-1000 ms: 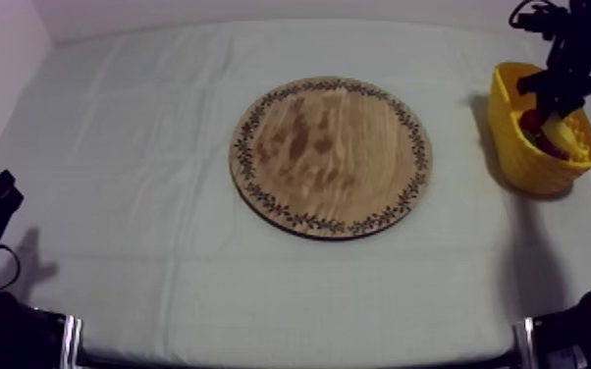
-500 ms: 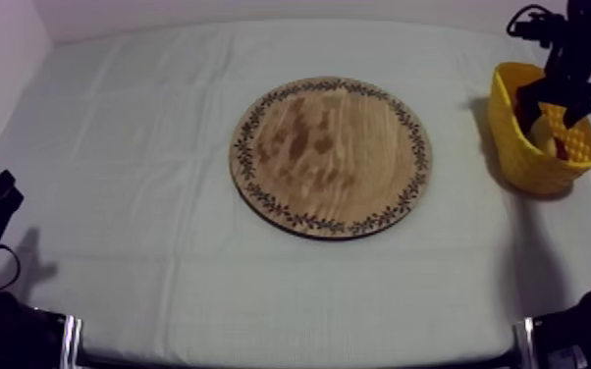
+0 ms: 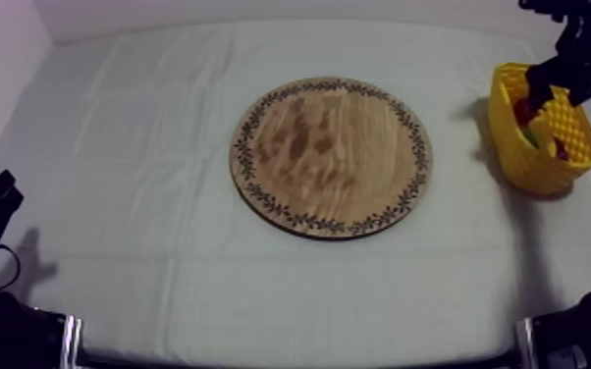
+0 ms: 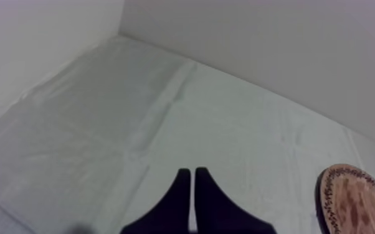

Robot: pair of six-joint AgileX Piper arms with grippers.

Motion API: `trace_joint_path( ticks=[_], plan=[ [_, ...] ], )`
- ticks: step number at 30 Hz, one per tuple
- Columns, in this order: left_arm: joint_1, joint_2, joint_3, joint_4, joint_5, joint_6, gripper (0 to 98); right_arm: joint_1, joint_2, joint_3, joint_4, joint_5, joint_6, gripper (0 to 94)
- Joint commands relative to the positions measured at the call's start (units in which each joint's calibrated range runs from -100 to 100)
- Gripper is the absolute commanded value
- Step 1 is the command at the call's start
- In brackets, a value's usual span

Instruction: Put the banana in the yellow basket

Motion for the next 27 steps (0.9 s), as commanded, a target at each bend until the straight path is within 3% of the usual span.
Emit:
trace_joint_path(
  ticks=[1,9,17,23,27],
  plan=[
    [0.0,0.0,0.0,0.03,0.0,0.0,0.1,0.0,-3.8,1.5,-0.3,-0.9,0.5,56.3],
    [0.0,0.0,0.0,0.03,0.0,0.0,0.1,-0.2,-14.5,9.1,-2.0,-5.0,2.3,38.1],
    [0.0,0.0,0.0,0.03,0.0,0.0,0.1,-0.5,-26.7,20.6,-3.5,-15.0,3.6,20.0],
    [0.0,0.0,0.0,0.03,0.0,0.0,0.1,-0.7,-37.4,31.1,-6.5,-23.9,6.6,7.8],
    [0.0,0.0,0.0,0.03,0.0,0.0,0.1,-0.6,-44.4,38.7,-10.4,-29.5,11.1,2.8]
  ],
)
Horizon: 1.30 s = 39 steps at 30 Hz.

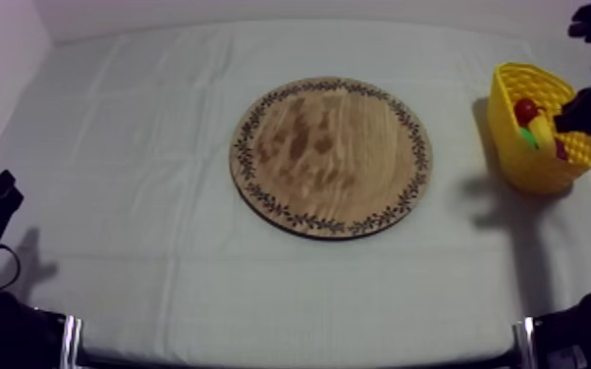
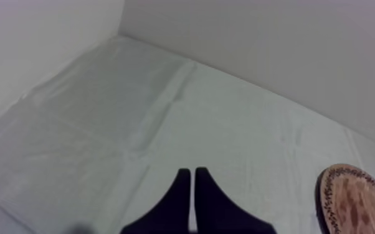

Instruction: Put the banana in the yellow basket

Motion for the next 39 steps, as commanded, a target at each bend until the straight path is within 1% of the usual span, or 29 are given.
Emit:
trace_joint_path(
  ticks=[1,5,10,13,15,17,19,21,24,27,29,32,35,39],
  plan=[
    [0.0,0.0,0.0,0.03,0.0,0.0,0.1,0.1,-6.4,6.9,-3.0,-3.9,4.0,2.2],
    [0.0,0.0,0.0,0.03,0.0,0.0,0.1,0.3,-14.4,14.1,-8.4,-5.2,11.1,1.1],
    [0.0,0.0,0.0,0.03,0.0,0.0,0.1,0.1,-25.0,22.5,-13.9,-5.8,17.3,0.9],
    [0.0,0.0,0.0,0.03,0.0,0.0,0.1,0.0,-30.4,27.3,-18.2,-7.0,21.3,0.6],
    [0.0,0.0,0.0,0.03,0.0,0.0,0.1,0.3,-34.1,29.6,-19.5,-7.5,21.0,0.5],
    [0.0,0.0,0.0,0.03,0.0,0.0,0.1,0.7,-37.9,30.6,-19.8,-6.7,18.8,0.5],
    [0.0,0.0,0.0,0.03,0.0,0.0,0.1,1.0,-41.7,31.0,-19.3,-5.6,15.0,0.4],
    [0.0,0.0,0.0,0.03,0.0,0.0,0.1,0.9,-45.4,31.3,-17.9,-4.2,10.2,0.4],
    [0.0,0.0,0.0,0.03,0.0,0.0,0.1,-0.3,-50.3,31.9,-14.7,-2.0,4.7,0.3],
    [0.0,0.0,0.0,0.03,0.0,0.0,0.1,-2.0,-53.9,33.0,-10.9,-1.8,1.3,0.3],
    [0.0,0.0,0.0,0.03,0.0,0.0,0.1,-3.2,-55.3,34.5,-7.4,-3.6,0.1,0.3],
    [0.0,0.0,0.0,0.03,0.0,0.0,0.1,-3.9,-56.1,36.3,-4.3,-6.0,-0.7,0.4],
    [0.0,0.0,0.0,0.03,0.0,0.0,0.1,-4.2,-56.4,36.9,-3.0,-7.0,-1.3,0.4],
    [0.0,0.0,0.0,0.03,0.0,0.0,0.1,-4.3,-56.5,37.2,-2.6,-7.3,-1.4,0.4]
  ],
)
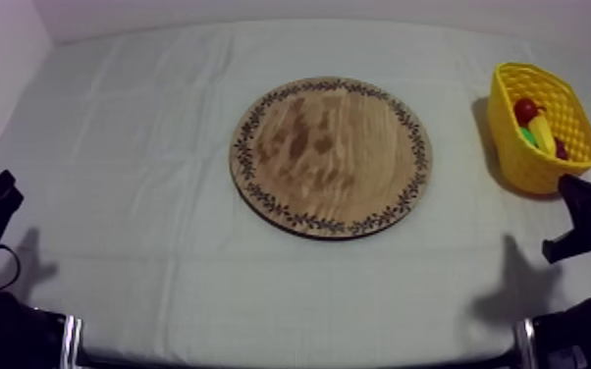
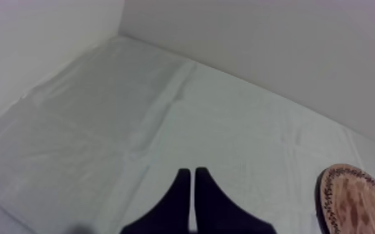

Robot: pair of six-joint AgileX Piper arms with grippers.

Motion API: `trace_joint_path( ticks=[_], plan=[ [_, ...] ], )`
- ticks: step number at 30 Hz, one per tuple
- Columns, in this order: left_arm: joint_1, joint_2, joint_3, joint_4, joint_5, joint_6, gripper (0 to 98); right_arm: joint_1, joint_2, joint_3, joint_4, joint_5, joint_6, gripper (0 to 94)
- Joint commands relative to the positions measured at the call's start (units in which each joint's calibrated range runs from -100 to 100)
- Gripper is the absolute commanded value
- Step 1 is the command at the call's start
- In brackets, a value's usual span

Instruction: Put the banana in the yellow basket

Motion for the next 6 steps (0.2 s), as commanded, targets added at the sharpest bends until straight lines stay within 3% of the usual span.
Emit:
trace_joint_path(
  ticks=[1,6],
  plan=[
    [0.0,0.0,0.0,0.03,0.0,0.0,0.1,-0.1,0.0,0.0,0.2,0.0,-2.0,0.4],
    [0.0,0.0,0.0,0.03,0.0,0.0,0.1,-0.1,0.0,0.1,0.5,-0.2,-2.0,0.4]
  ],
)
